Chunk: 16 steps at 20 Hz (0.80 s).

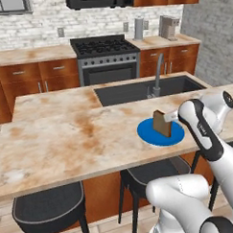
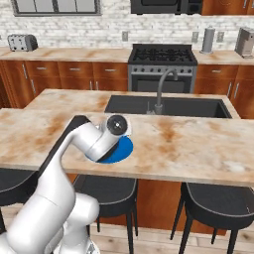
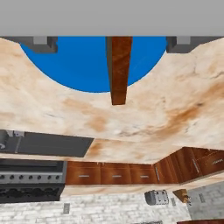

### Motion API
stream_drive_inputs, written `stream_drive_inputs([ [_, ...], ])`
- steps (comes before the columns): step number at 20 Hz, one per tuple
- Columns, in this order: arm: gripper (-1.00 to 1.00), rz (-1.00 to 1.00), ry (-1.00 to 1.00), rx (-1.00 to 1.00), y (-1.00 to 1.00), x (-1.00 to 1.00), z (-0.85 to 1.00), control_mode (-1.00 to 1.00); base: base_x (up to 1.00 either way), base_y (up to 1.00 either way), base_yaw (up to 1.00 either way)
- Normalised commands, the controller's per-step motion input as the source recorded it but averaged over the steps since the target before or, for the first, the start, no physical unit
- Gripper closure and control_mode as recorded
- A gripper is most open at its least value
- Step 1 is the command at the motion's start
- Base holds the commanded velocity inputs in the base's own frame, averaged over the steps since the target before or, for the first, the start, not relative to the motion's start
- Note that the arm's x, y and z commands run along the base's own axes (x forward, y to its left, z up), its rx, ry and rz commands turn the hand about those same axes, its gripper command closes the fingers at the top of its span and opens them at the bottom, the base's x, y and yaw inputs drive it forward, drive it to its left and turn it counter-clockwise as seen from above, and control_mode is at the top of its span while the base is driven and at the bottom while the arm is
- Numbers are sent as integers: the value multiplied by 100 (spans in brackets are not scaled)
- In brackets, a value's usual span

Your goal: Start the toaster. Once the lever pops up, take the bread to the plate on the dining counter.

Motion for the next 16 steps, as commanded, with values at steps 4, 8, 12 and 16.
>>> stream_drive_inputs([
  [4,-100,0,0,0,0,-22,68,-100,0,0,0],
  [8,-100,-3,0,-2,2,-69,50,-100,0,0,0],
  [12,-100,-8,0,-1,0,-92,49,-100,0,0,0],
  [16,-100,-11,0,-1,5,-100,45,-100,0,0,0],
])
